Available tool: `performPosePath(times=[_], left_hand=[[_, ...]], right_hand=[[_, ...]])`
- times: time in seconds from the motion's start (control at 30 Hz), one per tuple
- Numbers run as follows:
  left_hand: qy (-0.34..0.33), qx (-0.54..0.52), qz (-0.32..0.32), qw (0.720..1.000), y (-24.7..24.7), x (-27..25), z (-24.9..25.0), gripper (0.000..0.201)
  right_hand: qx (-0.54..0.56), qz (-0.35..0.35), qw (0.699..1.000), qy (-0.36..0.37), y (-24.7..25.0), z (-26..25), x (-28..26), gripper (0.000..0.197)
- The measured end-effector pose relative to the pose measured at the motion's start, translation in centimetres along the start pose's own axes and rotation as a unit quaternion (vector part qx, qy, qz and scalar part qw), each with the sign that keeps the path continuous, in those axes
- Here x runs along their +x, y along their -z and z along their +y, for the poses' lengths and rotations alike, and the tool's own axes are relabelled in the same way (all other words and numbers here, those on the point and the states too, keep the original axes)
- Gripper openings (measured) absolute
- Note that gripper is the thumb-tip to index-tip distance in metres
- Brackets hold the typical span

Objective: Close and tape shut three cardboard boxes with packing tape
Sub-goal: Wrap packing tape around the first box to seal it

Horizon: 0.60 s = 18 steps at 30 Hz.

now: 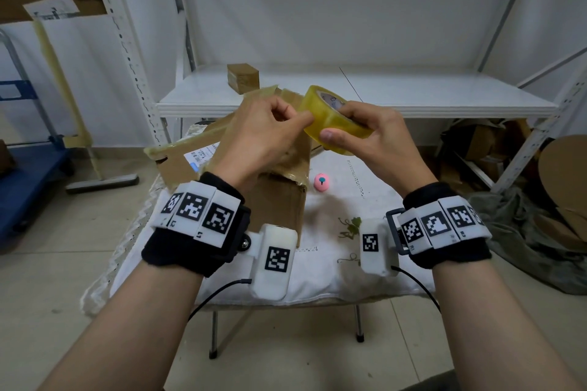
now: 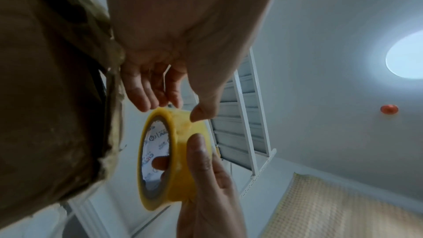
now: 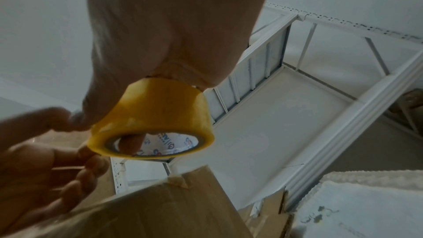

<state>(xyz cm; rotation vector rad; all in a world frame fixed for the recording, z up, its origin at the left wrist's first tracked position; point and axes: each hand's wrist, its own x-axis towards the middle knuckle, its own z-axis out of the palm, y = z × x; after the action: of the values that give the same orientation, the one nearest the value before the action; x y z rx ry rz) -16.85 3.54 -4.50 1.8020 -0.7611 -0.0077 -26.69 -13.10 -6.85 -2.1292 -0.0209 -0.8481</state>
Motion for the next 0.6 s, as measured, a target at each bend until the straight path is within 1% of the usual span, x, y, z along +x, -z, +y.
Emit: performPosePath(times=[0.1,0.13,0.23,0.3,0.47,0.6], left_hand=[[0.013,-0.098,-0.04,0.994,-0.37,-0.02,-0.26,0.019],[0.014,-0.115,-0.043,0.992,-0.4,0.03,-0.37,0.019],[0.02,-0.154,-0.011,0.988,-0.46,0.15,-0.71,0.014],[0.028,-0.174,0.004,0.984,-0.51,0.12,-0.85,0.016],[0.028,-0.149,0.044,0.987,-0.78,-0.23,-0.71,0.011],[0.028,-0.114,0.056,0.992,-0.97,-0.3,-0.55,0.01]], right_hand=[[0.01,0.004,1.0,-0.007,0.22,0.11,-0.04,0.044],[0.012,0.003,1.0,-0.008,0.27,0.16,-0.06,0.044],[0.01,0.0,1.0,-0.009,0.29,0.3,-0.13,0.045],[0.006,0.002,1.0,-0.009,0.33,0.31,-0.13,0.047],[-0.021,0.003,1.0,-0.003,0.26,0.27,-0.21,0.039],[-0.056,0.003,0.998,0.002,0.22,0.32,-0.33,0.036]])
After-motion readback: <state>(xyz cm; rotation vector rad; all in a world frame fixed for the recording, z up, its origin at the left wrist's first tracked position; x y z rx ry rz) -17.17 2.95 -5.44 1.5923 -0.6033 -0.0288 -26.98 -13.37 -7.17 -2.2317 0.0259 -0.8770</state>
